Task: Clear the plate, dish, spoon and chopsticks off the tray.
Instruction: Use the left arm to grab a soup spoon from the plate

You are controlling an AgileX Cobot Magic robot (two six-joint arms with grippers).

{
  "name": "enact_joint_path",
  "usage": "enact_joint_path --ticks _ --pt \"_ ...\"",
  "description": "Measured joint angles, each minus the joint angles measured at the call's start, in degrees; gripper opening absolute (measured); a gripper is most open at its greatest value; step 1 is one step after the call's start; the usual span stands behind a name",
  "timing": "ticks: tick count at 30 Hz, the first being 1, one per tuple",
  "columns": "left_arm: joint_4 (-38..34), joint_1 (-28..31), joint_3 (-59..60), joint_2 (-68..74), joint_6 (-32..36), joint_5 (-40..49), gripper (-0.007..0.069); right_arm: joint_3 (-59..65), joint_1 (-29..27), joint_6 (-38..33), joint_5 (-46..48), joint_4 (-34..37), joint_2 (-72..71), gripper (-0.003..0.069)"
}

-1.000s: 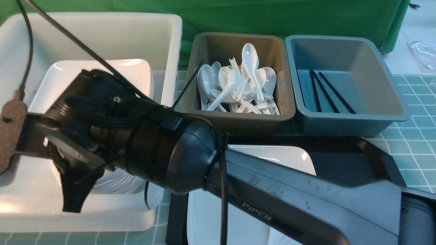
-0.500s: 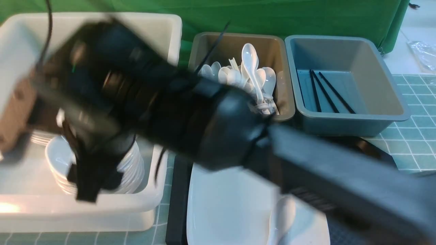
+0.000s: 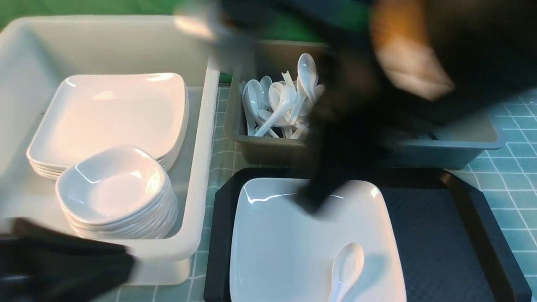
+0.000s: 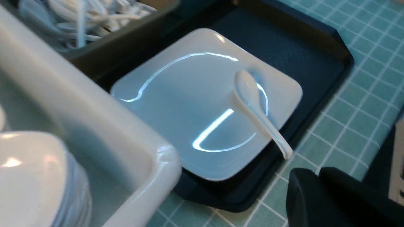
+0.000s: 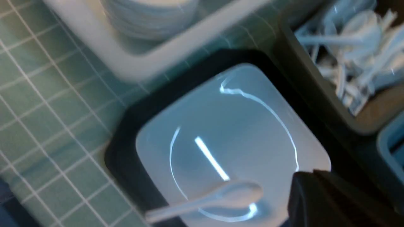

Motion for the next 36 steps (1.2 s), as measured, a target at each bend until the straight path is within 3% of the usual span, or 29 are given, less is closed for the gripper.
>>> enact_joint_path --ticks 5,9,15,19,29,33,36 --pt "-1.16 -8.39 0.0 18.4 0.99 -6.81 0.0033 15.07 0.0 9.55 0.0 -2.2 -15.37 0.0064" --pt "-0.37 -15.56 -2.03 31.01 -4.09 -13.14 0.0031 22.62 0.0 14.7 0.02 -2.3 -25.82 0.0067" --pt "11.7 -27.05 -13.86 48.89 -23.92 -14.91 0.0024 29.81 0.0 19.13 0.02 -2.36 -41.27 0.007" --pt "14.03 -26.58 -20.11 56.67 -28.02 -11.95 0.0112 30.25 0.0 19.73 0.06 -2.4 -45.21 0.007" --pt "16.83 -24.96 -25.71 67.21 -30.82 -12.64 0.0459 30.33 0.0 18.15 0.06 -2.48 -46.34 0.0085" --pt "20.78 -24.96 -25.81 70.13 -30.95 -14.43 0.0479 30.39 0.0 17.9 0.06 -2.48 -46.38 0.0095" --pt "22.89 -24.96 -26.08 70.48 -31.39 -14.97 0.0433 30.41 0.0 17.79 0.06 -2.43 -46.38 0.0099"
